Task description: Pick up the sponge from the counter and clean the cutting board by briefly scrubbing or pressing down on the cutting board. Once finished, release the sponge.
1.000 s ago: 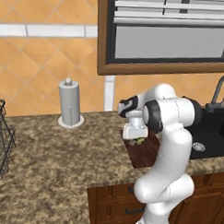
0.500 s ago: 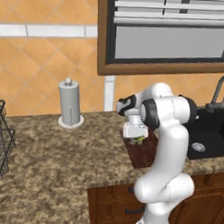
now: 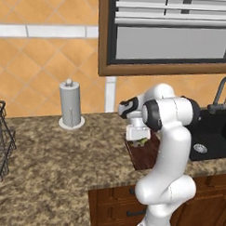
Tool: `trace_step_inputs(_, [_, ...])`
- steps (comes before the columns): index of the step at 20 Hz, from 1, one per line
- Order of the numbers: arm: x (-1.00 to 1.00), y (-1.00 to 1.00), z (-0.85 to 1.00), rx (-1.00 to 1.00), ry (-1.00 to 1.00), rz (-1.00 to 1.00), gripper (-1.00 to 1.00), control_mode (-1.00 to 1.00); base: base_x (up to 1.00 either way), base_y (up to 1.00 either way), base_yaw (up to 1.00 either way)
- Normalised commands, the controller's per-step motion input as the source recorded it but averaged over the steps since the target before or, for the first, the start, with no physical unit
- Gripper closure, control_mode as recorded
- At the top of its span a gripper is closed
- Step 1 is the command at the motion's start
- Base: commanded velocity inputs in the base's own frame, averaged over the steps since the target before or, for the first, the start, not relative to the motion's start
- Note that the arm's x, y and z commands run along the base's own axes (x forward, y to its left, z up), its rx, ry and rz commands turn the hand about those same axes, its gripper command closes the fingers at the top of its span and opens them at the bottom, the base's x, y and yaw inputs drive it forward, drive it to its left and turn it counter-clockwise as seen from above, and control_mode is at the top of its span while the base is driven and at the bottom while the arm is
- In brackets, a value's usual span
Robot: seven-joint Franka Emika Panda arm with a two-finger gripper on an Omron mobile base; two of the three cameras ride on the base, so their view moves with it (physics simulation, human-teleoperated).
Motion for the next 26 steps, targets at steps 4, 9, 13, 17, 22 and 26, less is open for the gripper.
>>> trace_step_inputs(4, [-1.0, -0.37, -0.79, -0.03, 0.0, 0.0, 1.0, -1.0, 0.0, 0.0, 0.0])
trace_step_inputs(9, [-1.0, -0.51, -0.62, -0.09, -0.04, 0.0, 1.0, -1.0, 0.0, 0.0, 0.0])
trace_step_inputs(13, [-1.0, -0.74, -0.5, -0.04, -0.01, 0.0, 1.0, -1.0, 0.0, 0.0, 0.0])
trace_step_inputs(17, [-1.0, -0.89, -0.34, 0.0, 0.03, 0.0, 1.0, -1.0, 0.0, 0.0, 0.0])
trace_step_inputs(22, [-1.0, -0.86, -0.49, 0.0, 0.11, 0.0, 1.0, -1.0, 0.0, 0.0, 0.0])
trace_step_inputs(26, [-0.99, -0.93, -0.59, 0.0, 0.23, 0.0, 1.0, -1.0, 0.0, 0.0, 0.0])
